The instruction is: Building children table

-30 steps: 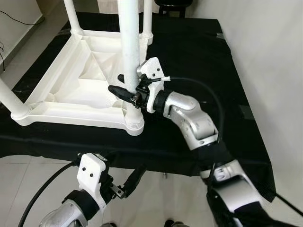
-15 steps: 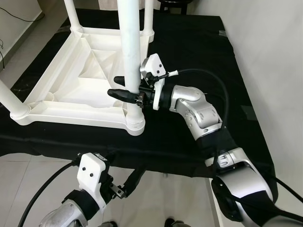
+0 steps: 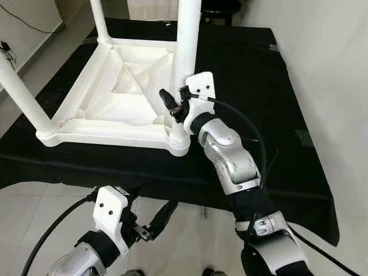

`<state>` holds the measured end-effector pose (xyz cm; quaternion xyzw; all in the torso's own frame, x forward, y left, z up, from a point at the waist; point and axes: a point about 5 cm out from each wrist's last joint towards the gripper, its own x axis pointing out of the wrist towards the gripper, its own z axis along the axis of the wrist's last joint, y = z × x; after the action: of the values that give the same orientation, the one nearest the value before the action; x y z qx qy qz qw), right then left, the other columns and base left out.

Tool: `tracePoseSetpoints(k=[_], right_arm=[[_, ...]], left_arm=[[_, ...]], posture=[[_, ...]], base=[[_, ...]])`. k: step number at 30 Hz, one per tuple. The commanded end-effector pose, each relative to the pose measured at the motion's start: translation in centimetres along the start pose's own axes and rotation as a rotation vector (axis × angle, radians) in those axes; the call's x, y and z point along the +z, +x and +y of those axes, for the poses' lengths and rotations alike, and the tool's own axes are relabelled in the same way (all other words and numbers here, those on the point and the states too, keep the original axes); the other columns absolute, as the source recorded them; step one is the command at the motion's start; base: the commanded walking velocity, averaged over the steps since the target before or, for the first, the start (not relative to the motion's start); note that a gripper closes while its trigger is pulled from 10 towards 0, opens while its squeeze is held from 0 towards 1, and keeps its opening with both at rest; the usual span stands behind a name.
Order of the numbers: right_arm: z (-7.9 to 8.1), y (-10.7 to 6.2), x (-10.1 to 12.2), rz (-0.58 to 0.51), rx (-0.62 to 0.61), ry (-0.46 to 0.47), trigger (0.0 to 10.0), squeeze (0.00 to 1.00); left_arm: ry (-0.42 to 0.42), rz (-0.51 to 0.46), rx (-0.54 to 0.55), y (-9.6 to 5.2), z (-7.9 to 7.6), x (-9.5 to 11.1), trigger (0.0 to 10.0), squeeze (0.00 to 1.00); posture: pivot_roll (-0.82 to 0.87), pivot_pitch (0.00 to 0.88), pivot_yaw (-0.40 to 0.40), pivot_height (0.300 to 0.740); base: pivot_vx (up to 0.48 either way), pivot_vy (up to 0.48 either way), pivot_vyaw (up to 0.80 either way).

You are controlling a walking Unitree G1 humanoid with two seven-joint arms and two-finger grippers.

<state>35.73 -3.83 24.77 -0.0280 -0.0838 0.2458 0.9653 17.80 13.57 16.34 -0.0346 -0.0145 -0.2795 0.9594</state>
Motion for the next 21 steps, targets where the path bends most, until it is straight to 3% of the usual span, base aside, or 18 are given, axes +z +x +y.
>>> tracePoseSetpoints(k=[1,11,12,13,14,15,16,21], right_arm=[[-1.1,-0.8,-4.8,0.233,-0.075,0.02,10.0,0.0],[-1.5,-0.6,-4.2,0.23,-0.092,0.003,10.0,0.0],[-1.6,-0.6,-4.0,0.224,-0.091,0.001,10.0,0.25],[-1.6,-0.6,-4.0,0.224,-0.091,0.001,10.0,0.25],[-1.6,-0.6,-3.9,0.219,-0.091,0.003,10.0,0.84],[-1.7,-0.6,-3.8,0.215,-0.09,0.005,10.0,0.84],[-1.7,-0.5,-3.6,0.203,-0.086,0.017,10.0,1.0],[-1.5,0.2,-1.9,0.12,0.011,0.08,10.0,1.0]], left_arm=[[-0.011,0.017,0.005,-0.1,0.1,-0.4,10.0,0.0],[-0.01,0.014,0.008,-0.1,0.0,-0.4,10.0,0.0],[-0.011,0.014,0.007,-0.1,0.0,-0.4,10.0,0.0],[-0.011,0.014,0.007,-0.1,0.0,-0.4,10.0,0.0],[-0.012,0.015,0.006,-0.2,-0.1,-0.4,10.0,0.0],[-0.012,0.015,0.006,-0.2,-0.1,-0.4,10.0,0.0],[-0.013,0.015,0.005,-0.2,-0.1,-0.4,10.0,0.0],[-0.014,0.016,0.004,-0.2,-0.1,-0.5,10.0,0.0]], posture=[[0.0,0.231,-0.043,0.74],[0.0,0.23,-0.047,0.74],[0.0,0.229,-0.046,0.74],[0.0,0.229,-0.046,0.74],[0.0,0.229,-0.046,0.74],[0.0,0.229,-0.046,0.74],[0.0,0.229,-0.046,0.74],[0.0,0.225,-0.047,0.74]], base=[[0.0,0.0,0.0],[0.0,0.0,0.0],[0.0,0.0,0.0],[0.0,0.0,0.0],[0.0,0.0,0.0],[0.0,0.0,0.0],[0.0,0.0,0.0],[0.0,0.0,0.0]])
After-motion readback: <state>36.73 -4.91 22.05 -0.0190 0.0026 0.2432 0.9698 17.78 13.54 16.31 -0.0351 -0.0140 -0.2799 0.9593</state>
